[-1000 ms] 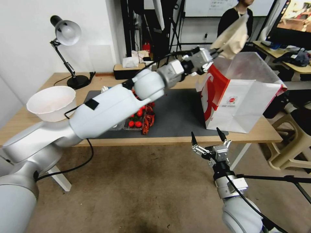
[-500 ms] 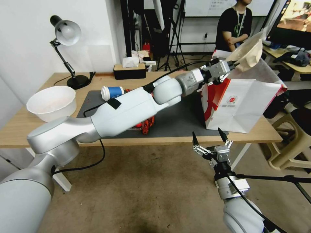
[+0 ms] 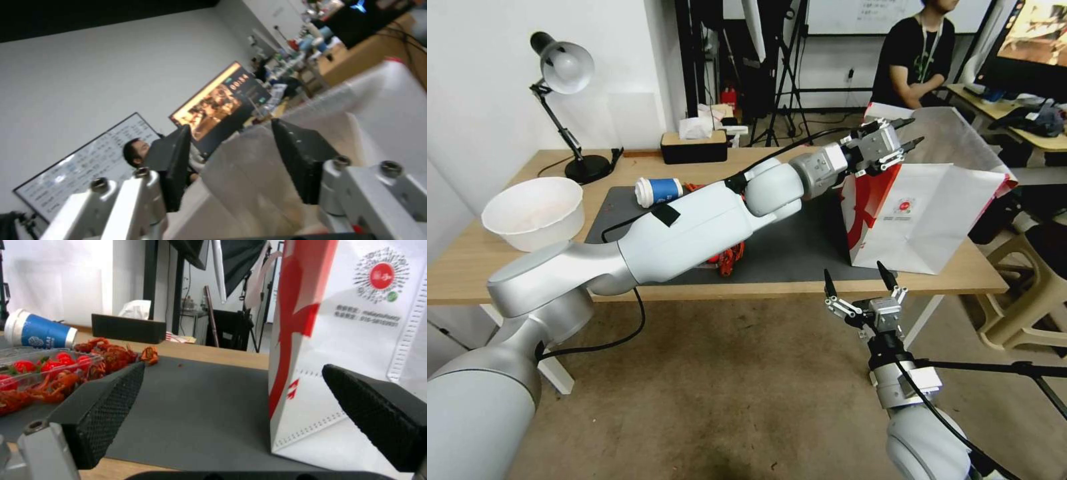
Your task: Pick up the trash from the table and place it into the takeout bag.
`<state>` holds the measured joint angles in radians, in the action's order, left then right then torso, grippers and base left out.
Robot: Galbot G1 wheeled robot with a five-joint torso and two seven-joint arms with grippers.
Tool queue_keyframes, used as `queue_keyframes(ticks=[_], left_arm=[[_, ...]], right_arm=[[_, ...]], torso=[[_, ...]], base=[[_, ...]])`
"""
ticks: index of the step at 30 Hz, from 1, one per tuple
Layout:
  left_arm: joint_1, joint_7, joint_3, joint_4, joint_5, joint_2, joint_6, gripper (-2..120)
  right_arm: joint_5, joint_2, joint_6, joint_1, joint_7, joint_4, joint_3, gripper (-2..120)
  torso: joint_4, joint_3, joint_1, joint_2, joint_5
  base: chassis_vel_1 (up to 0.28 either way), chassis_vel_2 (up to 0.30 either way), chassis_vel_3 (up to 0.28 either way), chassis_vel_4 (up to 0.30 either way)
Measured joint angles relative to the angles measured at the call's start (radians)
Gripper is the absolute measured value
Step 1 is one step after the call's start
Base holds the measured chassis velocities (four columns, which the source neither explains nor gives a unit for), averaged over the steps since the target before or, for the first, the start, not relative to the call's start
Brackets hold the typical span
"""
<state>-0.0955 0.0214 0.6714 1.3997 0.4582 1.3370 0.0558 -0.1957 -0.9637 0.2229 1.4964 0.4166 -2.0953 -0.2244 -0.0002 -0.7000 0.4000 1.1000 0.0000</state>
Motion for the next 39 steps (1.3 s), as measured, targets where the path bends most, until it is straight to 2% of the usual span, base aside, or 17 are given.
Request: queue_keyframes(ticks=[3,5,7,12,13,17,19,23,25,26,28,29,31,33,35,37,39], left_arm=[[0.008,-0.025,-0.039,0.014,0.028,-0.009,-0.014,60],[0.024,-0.056,-0.108,0.035,0.090,-0.045,-0.028,74],[0.029,-0.061,-0.123,0.039,0.101,-0.055,-0.029,75],[0.097,-0.073,-0.241,0.097,0.155,-0.174,-0.048,96],[0.097,-0.073,-0.241,0.097,0.155,-0.174,-0.048,96],[0.187,-0.073,-0.324,0.168,0.166,-0.274,-0.058,100],[0.282,-0.075,-0.395,0.241,0.167,-0.351,-0.074,100],[0.369,-0.080,-0.460,0.301,0.162,-0.406,-0.085,100],[0.499,-0.088,-0.555,0.383,0.146,-0.474,-0.096,100],[0.499,-0.088,-0.555,0.383,0.146,-0.474,-0.096,100],[0.663,-0.090,-0.687,0.460,0.125,-0.535,-0.100,100],[0.663,-0.090,-0.687,0.460,0.125,-0.535,-0.100,100],[0.786,-0.094,-0.780,0.503,0.109,-0.579,-0.092,100],[0.811,-0.098,-0.795,0.511,0.106,-0.586,-0.087,100],[0.933,-0.114,-0.882,0.547,0.086,-0.597,-0.077,100],[0.953,-0.116,-0.896,0.553,0.081,-0.596,-0.077,100],[1.101,-0.125,-0.982,0.585,0.045,-0.566,-0.072,100]], right_arm=[[-0.001,0.000,0.000,-0.001,0.000,0.000,0.000,100],[-0.002,0.000,0.000,-0.005,0.000,-0.001,0.001,100],[-0.002,0.000,0.000,-0.005,0.000,-0.001,0.001,100],[-0.002,0.002,-0.003,-0.013,0.000,0.000,0.008,100],[-0.002,0.002,-0.003,-0.013,0.000,0.000,0.008,100],[-0.003,0.006,-0.006,-0.014,0.000,-0.001,0.010,100],[-0.003,0.008,-0.007,-0.014,-0.001,-0.003,0.011,100],[-0.003,0.009,-0.008,-0.014,-0.001,-0.006,0.011,100],[-0.003,0.010,-0.008,-0.014,-0.001,-0.007,0.012,100],[-0.003,0.010,-0.008,-0.014,-0.001,-0.007,0.012,100],[-0.004,0.010,-0.008,-0.019,-0.002,-0.005,0.017,100],[-0.004,0.010,-0.008,-0.019,-0.002,-0.005,0.017,100],[-0.004,0.009,-0.008,-0.024,-0.003,-0.002,0.022,100],[-0.004,0.009,-0.007,-0.025,-0.003,-0.001,0.023,100],[-0.004,0.006,-0.006,-0.027,-0.004,0.001,0.026,100],[-0.004,0.005,-0.006,-0.027,-0.004,0.001,0.027,100],[-0.004,0.003,-0.004,-0.027,-0.004,0.004,0.028,100]], torso=[[-0.0001,0.000,0.000,0.000,0.0000],[0.0000,0.000,0.000,0.000,-0.0001],[0.0003,0.000,0.000,0.000,-0.0001],[0.0005,0.000,0.000,0.000,-0.0004],[0.0005,0.000,0.000,0.000,-0.0004],[0.0003,0.000,0.000,0.000,-0.0004],[0.0002,0.000,0.000,0.000,-0.0004],[0.0003,0.000,0.000,0.000,-0.0006],[0.0007,0.000,0.000,0.000,-0.0004],[0.0007,0.000,0.000,0.000,-0.0004],[0.0003,0.000,0.000,0.000,-0.0001],[0.0003,0.000,0.000,0.000,-0.0001],[0.0005,0.000,0.000,0.000,-0.0002],[0.0006,0.000,0.000,0.000,-0.0002],[0.0000,0.000,0.000,0.000,-0.0001],[0.0000,0.000,0.000,0.000,0.0001],[0.0003,0.000,0.000,0.000,-0.0004]], base=[[0.000,0.000,0.000,0.000],[0.000,0.000,0.000,0.000],[0.000,0.000,0.000,0.000],[0.000,0.000,0.000,0.000],[0.000,0.000,0.000,0.000],[0.000,0.000,0.000,0.000],[0.000,0.000,0.000,0.000],[0.000,0.000,0.000,0.000],[0.000,0.000,0.000,0.000],[0.000,0.000,0.000,0.000],[0.000,0.000,0.000,0.000],[0.000,0.000,0.000,0.000],[0.000,0.000,0.000,0.000],[0.000,0.000,0.000,0.000],[0.000,0.000,0.000,0.000],[0.000,0.000,0.000,0.000],[0.000,0.000,0.000,0.000]])
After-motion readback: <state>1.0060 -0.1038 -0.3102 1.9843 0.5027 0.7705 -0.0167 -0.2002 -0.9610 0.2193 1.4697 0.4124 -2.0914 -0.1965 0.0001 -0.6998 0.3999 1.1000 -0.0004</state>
